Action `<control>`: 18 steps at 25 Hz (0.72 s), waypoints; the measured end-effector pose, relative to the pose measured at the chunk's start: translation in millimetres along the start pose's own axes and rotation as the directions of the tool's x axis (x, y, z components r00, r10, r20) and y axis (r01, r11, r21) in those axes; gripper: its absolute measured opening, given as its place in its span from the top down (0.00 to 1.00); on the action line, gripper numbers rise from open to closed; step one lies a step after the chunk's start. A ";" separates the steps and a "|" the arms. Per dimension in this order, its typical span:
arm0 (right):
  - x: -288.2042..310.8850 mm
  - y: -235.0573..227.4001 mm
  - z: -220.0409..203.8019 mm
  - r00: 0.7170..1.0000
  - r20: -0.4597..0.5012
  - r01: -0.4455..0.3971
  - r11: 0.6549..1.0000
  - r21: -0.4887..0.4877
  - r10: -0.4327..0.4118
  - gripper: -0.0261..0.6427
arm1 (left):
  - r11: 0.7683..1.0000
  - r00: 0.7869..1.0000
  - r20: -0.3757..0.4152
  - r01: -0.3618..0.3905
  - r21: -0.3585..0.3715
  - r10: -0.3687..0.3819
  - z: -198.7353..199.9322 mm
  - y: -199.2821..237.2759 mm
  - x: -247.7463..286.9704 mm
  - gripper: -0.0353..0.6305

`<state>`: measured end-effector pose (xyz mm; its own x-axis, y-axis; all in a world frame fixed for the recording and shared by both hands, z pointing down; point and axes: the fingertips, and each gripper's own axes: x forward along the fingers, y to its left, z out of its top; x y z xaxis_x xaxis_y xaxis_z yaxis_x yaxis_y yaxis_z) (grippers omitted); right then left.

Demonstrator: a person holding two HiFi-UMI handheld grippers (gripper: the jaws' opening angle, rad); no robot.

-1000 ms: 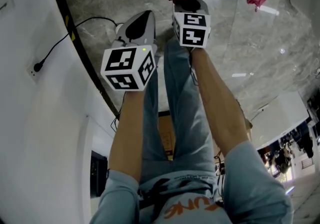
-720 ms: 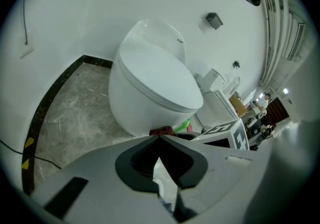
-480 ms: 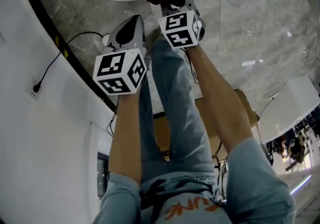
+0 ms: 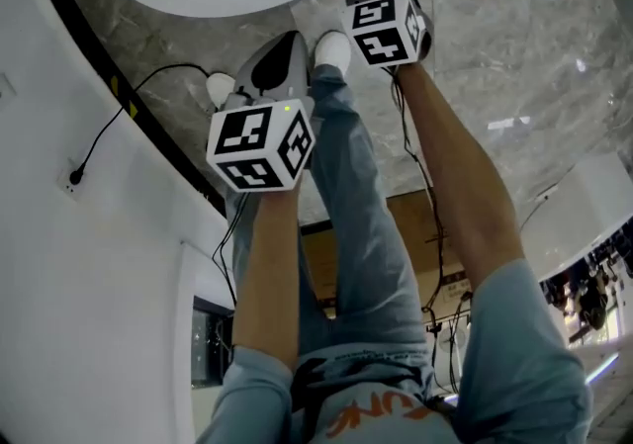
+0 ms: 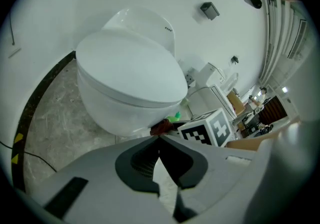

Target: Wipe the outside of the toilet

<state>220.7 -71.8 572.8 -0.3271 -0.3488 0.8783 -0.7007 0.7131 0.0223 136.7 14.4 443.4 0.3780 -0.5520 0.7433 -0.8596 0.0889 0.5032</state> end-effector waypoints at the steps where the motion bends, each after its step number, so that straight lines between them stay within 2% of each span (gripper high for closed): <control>1: 2.5 -4.8 -1.0 1.000 -0.007 0.004 1.000 -0.001 -0.004 0.81 | 1.000 1.000 -0.002 0.011 0.005 -0.011 -1.2 -4.6 0.9 0.95; 5: 5.2 -22.2 3.0 0.999 0.001 0.051 0.998 0.031 -0.051 0.81 | 1.000 1.000 -0.002 0.025 0.014 -0.025 -9.4 6.7 -0.6 0.95; 10: -7.0 -45.8 -3.1 0.991 0.020 0.130 0.974 0.186 -0.136 0.81 | 1.000 0.999 0.036 0.006 -0.024 -0.005 -17.5 45.9 -17.2 0.95; 14: -16.7 -9.2 -12.4 0.991 0.001 0.127 0.963 0.238 -0.131 0.81 | 0.999 0.999 0.043 -0.013 -0.042 0.015 -31.9 85.7 -53.1 0.95; 16: -19.0 22.7 -18.1 0.994 -0.006 0.109 0.960 0.260 -0.111 0.81 | 0.998 0.998 0.052 -0.034 -0.058 0.037 -36.9 107.2 -72.8 0.95; 18: -16.7 61.6 -17.9 0.997 -0.001 0.078 0.960 0.270 -0.081 0.81 | 0.998 0.997 0.062 -0.051 -0.038 0.053 -38.2 126.1 -90.2 0.95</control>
<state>194.3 -11.2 568.0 -0.2691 -0.4050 0.8738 -0.8690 0.4933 -0.0390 7.3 107.1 456.6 0.3102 -0.5965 0.7403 -0.8641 0.1478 0.4812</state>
